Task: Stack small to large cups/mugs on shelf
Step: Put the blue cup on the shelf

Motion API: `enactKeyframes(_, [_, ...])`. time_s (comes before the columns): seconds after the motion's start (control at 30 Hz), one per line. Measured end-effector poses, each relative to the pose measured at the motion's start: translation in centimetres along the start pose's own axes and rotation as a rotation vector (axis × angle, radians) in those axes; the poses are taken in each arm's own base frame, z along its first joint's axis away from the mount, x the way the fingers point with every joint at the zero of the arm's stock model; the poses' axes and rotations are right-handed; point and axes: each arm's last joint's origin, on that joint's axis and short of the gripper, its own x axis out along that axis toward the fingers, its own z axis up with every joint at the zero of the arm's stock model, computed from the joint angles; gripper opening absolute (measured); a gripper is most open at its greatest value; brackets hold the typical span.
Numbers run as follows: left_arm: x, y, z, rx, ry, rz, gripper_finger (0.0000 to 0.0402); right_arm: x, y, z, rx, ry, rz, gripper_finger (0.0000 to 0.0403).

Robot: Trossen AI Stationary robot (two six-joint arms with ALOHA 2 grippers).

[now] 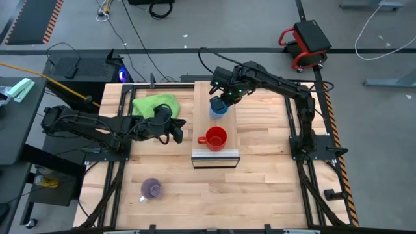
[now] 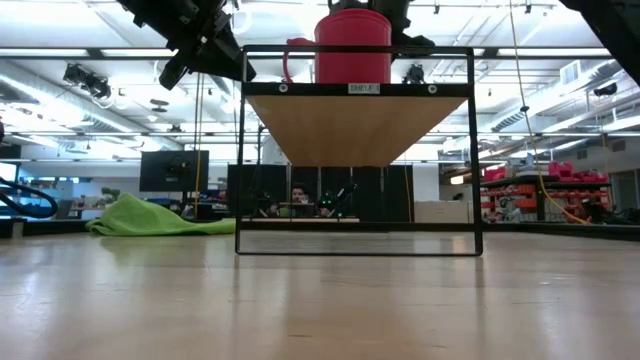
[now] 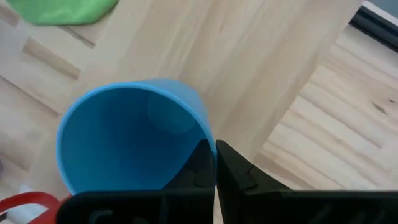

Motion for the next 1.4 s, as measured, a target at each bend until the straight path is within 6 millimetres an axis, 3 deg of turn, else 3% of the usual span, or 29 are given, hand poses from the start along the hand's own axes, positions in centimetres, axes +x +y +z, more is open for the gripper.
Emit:
enactKeyframes(0.8, [0.0,0.0,0.0,0.0,0.0,0.0,0.0039,0.1,0.92,-0.93,-0.03,0.024,0.017,0.0006])
enactKeyframes(1.4, [-0.01,-0.03,-0.03,-0.006,0.006,-0.007,0.0034,0.11,0.94,-0.94,-0.081,0.035,0.029,0.0049])
